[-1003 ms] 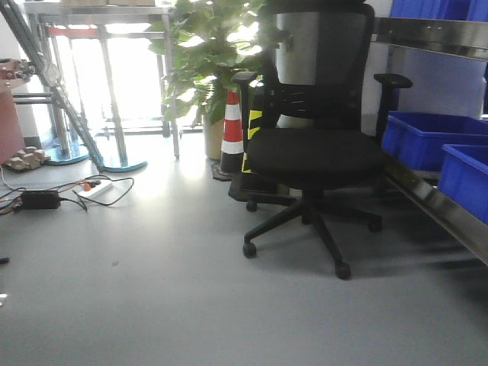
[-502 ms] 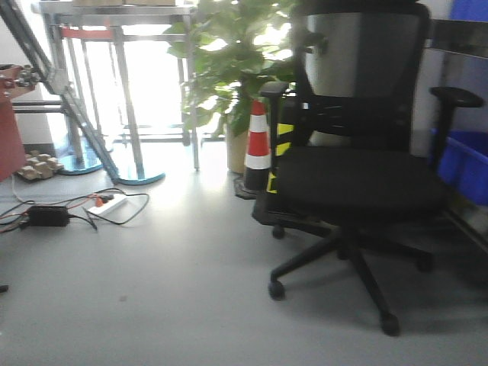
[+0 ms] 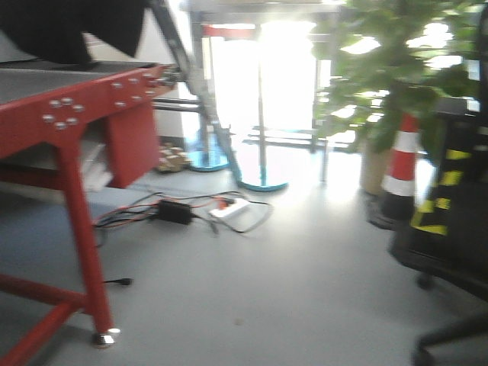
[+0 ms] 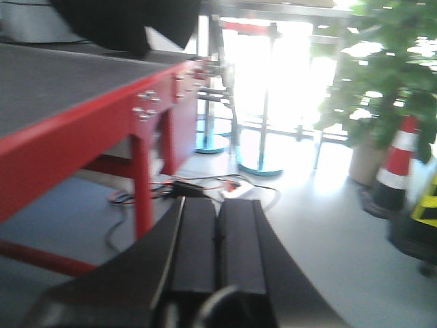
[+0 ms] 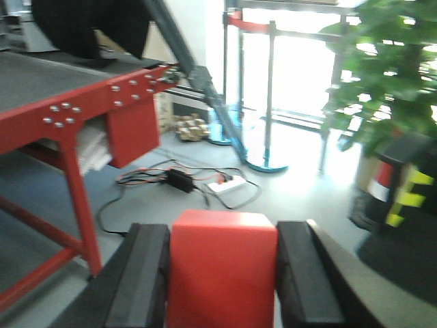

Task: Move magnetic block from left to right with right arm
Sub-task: 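Turn the base past the black office chair, cube held, then drive up to the second grey-topped table and stop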

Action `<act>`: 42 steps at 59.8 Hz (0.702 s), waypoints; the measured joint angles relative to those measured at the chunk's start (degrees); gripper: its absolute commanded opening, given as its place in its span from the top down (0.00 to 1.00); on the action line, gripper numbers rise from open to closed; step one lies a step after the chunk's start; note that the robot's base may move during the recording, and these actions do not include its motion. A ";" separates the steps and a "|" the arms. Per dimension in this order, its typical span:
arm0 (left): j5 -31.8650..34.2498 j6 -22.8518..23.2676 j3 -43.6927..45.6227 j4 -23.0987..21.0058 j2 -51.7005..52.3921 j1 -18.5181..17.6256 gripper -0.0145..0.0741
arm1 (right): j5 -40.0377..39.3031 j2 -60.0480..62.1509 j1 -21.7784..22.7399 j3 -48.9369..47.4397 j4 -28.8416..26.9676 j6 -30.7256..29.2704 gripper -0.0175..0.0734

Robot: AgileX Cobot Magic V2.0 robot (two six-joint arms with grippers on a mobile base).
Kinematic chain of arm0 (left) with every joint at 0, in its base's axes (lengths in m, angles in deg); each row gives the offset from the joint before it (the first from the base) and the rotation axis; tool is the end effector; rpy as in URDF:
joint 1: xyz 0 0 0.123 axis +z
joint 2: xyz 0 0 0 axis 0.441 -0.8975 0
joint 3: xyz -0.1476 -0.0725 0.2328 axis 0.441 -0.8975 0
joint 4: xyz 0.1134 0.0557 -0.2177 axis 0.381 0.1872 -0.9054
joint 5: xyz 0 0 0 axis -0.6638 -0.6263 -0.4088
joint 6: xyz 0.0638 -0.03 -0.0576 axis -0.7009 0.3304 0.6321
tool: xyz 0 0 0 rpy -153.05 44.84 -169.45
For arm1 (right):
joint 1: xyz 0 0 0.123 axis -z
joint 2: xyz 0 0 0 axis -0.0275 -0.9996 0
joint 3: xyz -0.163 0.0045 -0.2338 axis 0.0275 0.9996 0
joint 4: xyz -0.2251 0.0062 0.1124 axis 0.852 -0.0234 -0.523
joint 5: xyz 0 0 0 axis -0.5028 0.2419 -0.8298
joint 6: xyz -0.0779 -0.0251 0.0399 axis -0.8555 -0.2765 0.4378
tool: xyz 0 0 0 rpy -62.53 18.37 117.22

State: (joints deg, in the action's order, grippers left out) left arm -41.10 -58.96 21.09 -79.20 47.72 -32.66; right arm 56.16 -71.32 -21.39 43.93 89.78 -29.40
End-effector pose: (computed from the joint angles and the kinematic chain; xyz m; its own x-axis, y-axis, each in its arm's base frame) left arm 0.0564 -0.0067 0.1998 0.0268 -0.0417 -0.9988 0.1175 0.9923 -0.0382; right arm 0.0174 -0.0072 0.3515 -0.0828 0.0346 -0.9960 -0.2008 0.9783 0.0507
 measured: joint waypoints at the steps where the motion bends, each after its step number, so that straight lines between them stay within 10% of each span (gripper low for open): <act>1: 0.00 0.00 0.00 0.00 0.00 0.00 0.97 | 0.00 0.00 0.00 0.00 0.00 0.00 0.61; 42: 0.00 0.00 0.00 0.00 0.00 0.00 0.97 | 0.00 0.00 0.00 0.00 0.00 0.00 0.61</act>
State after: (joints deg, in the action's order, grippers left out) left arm -41.10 -58.96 21.09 -79.20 47.72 -32.66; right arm 56.16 -71.32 -21.39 43.93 89.78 -29.40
